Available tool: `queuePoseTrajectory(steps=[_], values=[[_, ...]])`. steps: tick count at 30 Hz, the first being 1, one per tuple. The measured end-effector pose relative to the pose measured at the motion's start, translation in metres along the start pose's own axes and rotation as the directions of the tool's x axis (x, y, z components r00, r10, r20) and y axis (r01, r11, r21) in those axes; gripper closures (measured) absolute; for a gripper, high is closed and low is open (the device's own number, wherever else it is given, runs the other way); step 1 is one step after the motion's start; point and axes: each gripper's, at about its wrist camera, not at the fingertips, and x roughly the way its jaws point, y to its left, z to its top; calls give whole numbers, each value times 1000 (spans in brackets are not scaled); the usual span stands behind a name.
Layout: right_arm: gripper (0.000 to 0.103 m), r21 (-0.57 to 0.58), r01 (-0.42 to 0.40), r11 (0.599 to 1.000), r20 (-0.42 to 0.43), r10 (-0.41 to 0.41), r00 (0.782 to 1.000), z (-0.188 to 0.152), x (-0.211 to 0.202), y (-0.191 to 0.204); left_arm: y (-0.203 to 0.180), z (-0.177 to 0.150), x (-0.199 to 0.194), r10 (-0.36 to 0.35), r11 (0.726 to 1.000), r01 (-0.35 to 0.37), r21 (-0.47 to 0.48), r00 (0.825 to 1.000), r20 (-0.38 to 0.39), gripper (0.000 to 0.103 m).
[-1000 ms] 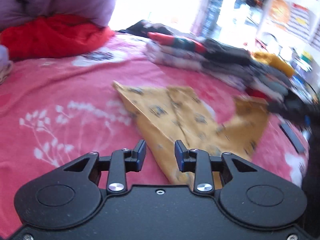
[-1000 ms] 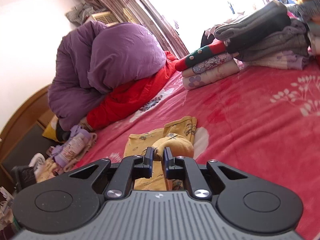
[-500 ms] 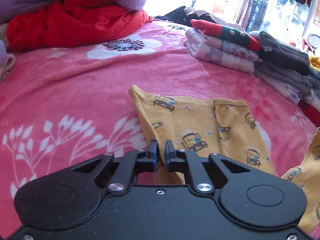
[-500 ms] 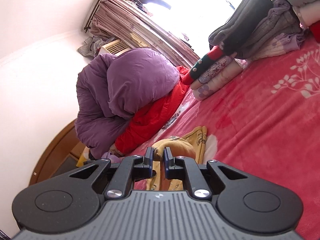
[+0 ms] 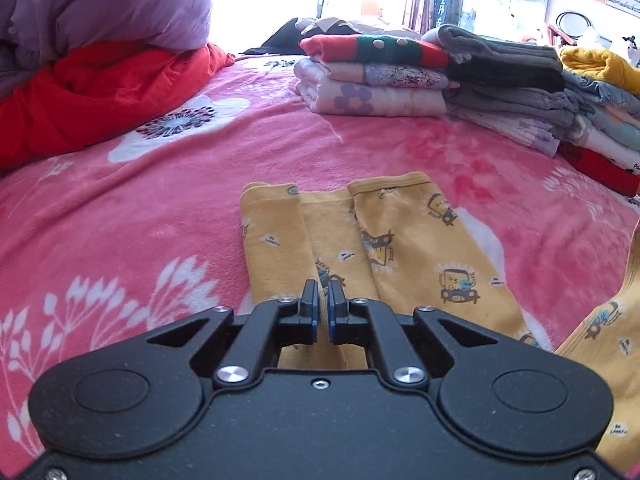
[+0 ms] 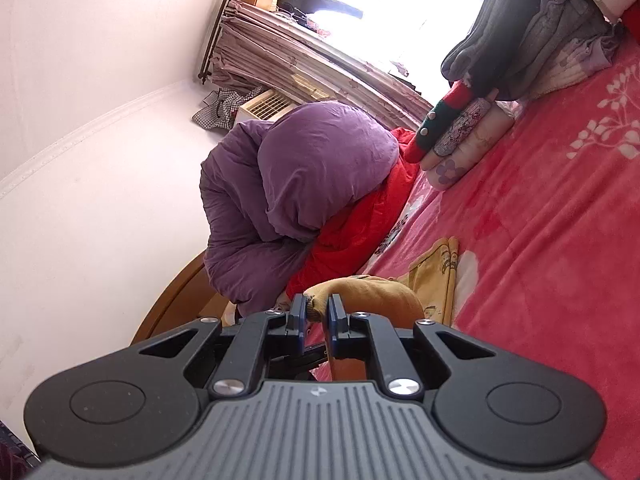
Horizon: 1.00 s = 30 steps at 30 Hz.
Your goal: Fold clothes
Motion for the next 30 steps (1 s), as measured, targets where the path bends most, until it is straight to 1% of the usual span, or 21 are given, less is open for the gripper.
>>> queuePoseTrajectory(steps=[5, 7, 8, 9, 11, 14, 15, 16, 17, 18, 20, 24, 27, 28, 30], values=[[90, 32, 22, 999, 3, -22, 1000, -2, -2, -6, 3, 2, 1, -47, 998, 48, -44, 999, 9, 99], [90, 45, 31, 999, 4, -31, 1000, -2, -3, -9, 9, 4, 0, -83, 993, 82, -85, 997, -5, 99], [90, 52, 38, 998, 4, -38, 999, -3, -3, -11, 12, 6, -2, -84, 991, 84, -103, 996, 1, 95], [90, 58, 54, 997, 0, -54, 999, -4, -2, -13, 14, 8, -4, -79, 991, 79, -112, 997, 6, 83], [90, 62, 68, 996, -8, -67, 998, -5, 0, -15, 10, 10, -6, -45, 996, 46, -78, 999, 11, 67], [90, 45, 63, 997, -16, -63, 998, -10, 4, -15, -2, 7, 0, -28, 1000, 28, -6, 999, -16, 66], [90, 40, 61, 997, -17, -61, 998, -10, 4, -15, -1, 6, 0, -21, 1000, 21, -7, 1000, -14, 67], [90, 36, 60, 998, -18, -59, 998, -10, 5, -14, -1, 6, 0, -14, 1000, 14, -7, 1000, -12, 71], [90, 33, 58, 998, -19, -57, 998, -10, 5, -14, 0, 6, 0, -6, 1000, 6, -8, 1000, -10, 84], [90, 32, 56, 998, -18, -56, 998, -10, 5, -13, 0, 5, 1, 1, 1000, -1, -8, 1000, -8, 94], [90, 30, 49, 998, -10, -49, 999, -9, 3, -13, 1, 4, 1, 15, 1000, -15, -9, 1000, -4, 100], [90, 27, 18, 999, 8, -18, 1000, -7, -5, -9, 2, 4, 1, 39, 999, -39, -14, 999, 7, 102], [90, 26, -5, 1000, 17, 5, 1000, -6, -9, -8, -2, 10, -4, 4, 999, -2, -39, 999, 43, 102], [90, 28, -5, 1000, 18, 4, 1000, -6, -10, -8, -6, 11, -3, -4, 1000, 5, -27, 999, 49, 102], [90, 31, -4, 1000, 19, 3, 1000, -6, -13, -8, -13, 9, 4, -7, 1000, 8, -14, 1000, 31, 102]])
